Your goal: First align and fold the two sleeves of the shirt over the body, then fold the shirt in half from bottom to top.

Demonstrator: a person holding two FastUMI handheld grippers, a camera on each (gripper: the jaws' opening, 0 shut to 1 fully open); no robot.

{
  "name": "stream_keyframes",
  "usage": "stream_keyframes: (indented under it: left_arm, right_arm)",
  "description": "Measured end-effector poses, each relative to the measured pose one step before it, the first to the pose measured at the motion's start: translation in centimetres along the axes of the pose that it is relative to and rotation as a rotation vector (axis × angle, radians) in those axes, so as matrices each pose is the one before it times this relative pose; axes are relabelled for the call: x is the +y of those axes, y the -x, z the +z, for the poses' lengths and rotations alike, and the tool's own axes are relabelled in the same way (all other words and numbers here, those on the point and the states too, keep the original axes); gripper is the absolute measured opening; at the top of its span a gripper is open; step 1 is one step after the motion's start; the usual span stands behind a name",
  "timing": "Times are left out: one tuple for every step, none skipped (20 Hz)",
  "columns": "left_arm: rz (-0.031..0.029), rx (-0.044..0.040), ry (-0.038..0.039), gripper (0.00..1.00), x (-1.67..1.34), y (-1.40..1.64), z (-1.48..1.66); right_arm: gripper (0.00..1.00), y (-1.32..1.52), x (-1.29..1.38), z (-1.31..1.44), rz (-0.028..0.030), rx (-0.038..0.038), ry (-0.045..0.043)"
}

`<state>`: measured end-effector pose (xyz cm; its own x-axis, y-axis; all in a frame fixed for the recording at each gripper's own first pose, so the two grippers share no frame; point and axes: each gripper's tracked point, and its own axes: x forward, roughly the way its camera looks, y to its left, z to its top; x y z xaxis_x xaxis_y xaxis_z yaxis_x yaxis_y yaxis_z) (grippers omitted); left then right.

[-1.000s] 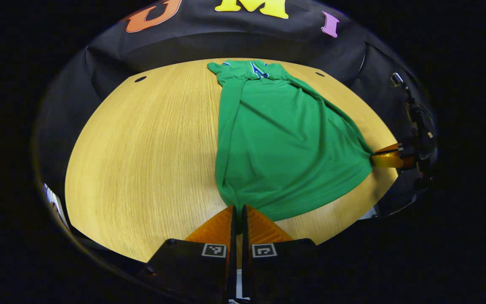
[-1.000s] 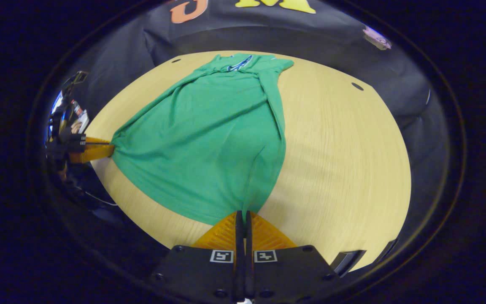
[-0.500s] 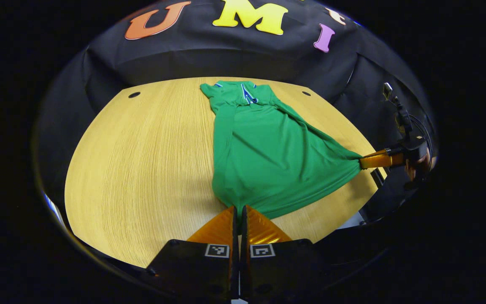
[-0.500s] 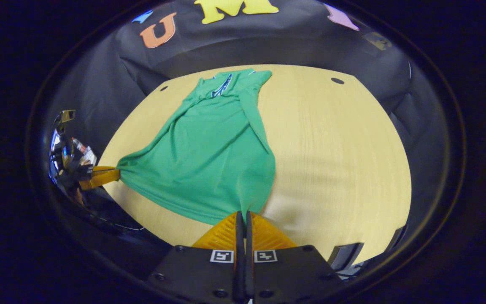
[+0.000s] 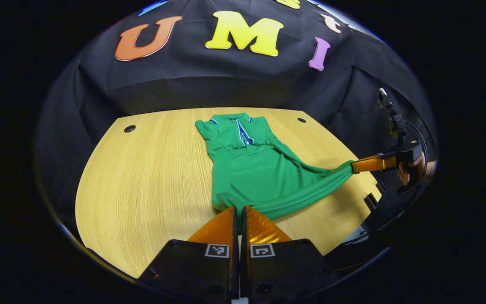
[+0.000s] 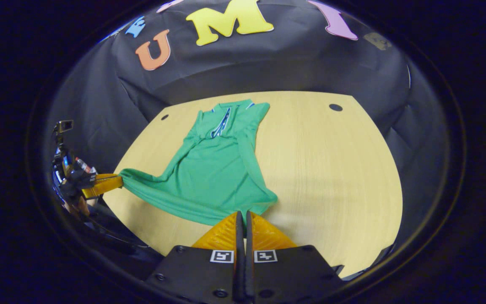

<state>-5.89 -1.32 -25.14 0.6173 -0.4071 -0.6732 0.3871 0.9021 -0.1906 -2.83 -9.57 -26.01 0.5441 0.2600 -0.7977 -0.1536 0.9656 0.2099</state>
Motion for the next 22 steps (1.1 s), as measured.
stream_keyframes:
  left_arm:
    - [-0.00016,-0.01149,0.00381,0.04,0.290,-0.166,0.914]
    - [-0.00257,-0.01713,0.00008,0.04,0.148,-0.161,1.099]
    - [-0.01360,-0.02399,-0.00132,0.04,-0.119,-0.072,1.351]
    - [-0.00458,-0.01993,-0.00740,0.04,0.179,-0.349,1.248]
    - [0.00171,-0.01267,-0.01034,0.04,0.413,-0.284,1.108]
    - [0.00572,-0.01365,-0.00311,0.04,0.476,-0.335,0.919]
    - [0.00235,-0.01538,0.01111,0.04,0.272,-0.450,1.231]
    - [0.00419,-0.01898,0.01373,0.04,0.242,-0.365,1.168]
    - [0.00611,-0.01847,0.01225,0.04,0.247,-0.402,1.235]
    - [0.00539,-0.02155,0.00966,0.04,0.323,-0.488,1.133]
    - [0.00524,-0.01843,0.00734,0.04,0.216,-0.435,0.955]
    - [0.00118,-0.01667,0.00838,0.04,0.216,-0.392,0.968]
    - [0.00075,-0.01409,0.00774,0.04,0.285,-0.482,1.165]
    - [0.00479,-0.01553,0.00184,0.04,0.301,-0.490,0.973]
    - [0.00617,-0.01486,0.00278,0.04,0.516,-0.618,0.969]
    - [0.00420,-0.01269,0.01113,0.04,0.443,-0.533,0.879]
    - [0.00070,-0.01073,0.01684,0.04,0.218,-0.496,0.692]
    - [0.00303,-0.01076,0.02035,0.04,0.313,-0.658,0.741]
    - [0.00378,-0.00957,0.02154,0.04,0.307,-0.623,0.766]
    - [0.00514,-0.00968,0.01727,0.04,0.457,-0.808,0.793]
    - [0.00593,-0.00916,0.01207,0.04,0.372,-0.929,0.722]
    - [0.00426,-0.00881,0.01239,0.04,0.469,-0.879,0.618]
  right_arm:
    - [0.02,-0.150,0.003,1.102,0.00577,-0.01234,-0.00480]
    - [0.02,-0.220,0.087,1.210,0.00644,-0.01255,-0.00434]
    - [0.03,-0.264,0.266,1.225,0.00816,-0.01362,-0.00225]
    - [0.03,-0.265,0.208,1.179,0.00673,-0.01202,0.00382]
    - [0.03,-0.270,0.088,1.134,0.00155,-0.01234,0.00979]
    - [0.01,-0.325,0.249,1.297,0.00495,-0.01827,0.00520]
    - [0.03,-0.157,0.153,1.232,0.00606,-0.01537,0.00294]
    - [0.03,-0.122,0.144,1.178,0.00586,-0.01566,0.00326]
    - [0.03,-0.306,0.129,1.121,0.00350,-0.01490,0.00546]
    - [0.01,-0.296,0.009,1.235,0.00248,-0.01601,0.00592]
    - [0.03,-0.291,-0.042,1.104,0.00109,-0.01279,0.00586]
    - [0.01,-0.366,-0.024,1.317,0.00251,-0.01434,0.00260]
    - [0.01,-0.339,-0.016,0.997,0.00215,-0.01258,0.00092]
    - [0.01,-0.396,0.008,1.236,0.00433,-0.01619,0.00175]
    - [0.03,-0.575,0.028,1.135,0.00260,-0.01650,0.00365]
    - [0.01,-0.541,0.024,1.248,0.00291,-0.01357,0.00505]
    - [0.05,-0.564,0.027,1.043,0.00346,-0.01454,0.00541]
    - [0.05,-0.678,-0.002,1.087,0.00337,-0.01316,0.00567]
    - [0.05,-0.620,-0.027,0.873,0.00302,-0.01120,0.00642]
    - [0.04,-0.787,-0.106,0.998,0.00152,-0.01332,0.00190]
    - [0.02,-0.677,0.023,0.929,0.00408,-0.01187,0.00073]
    - [0.01,-0.848,-0.081,1.038,0.00129,-0.01747,-0.00063]
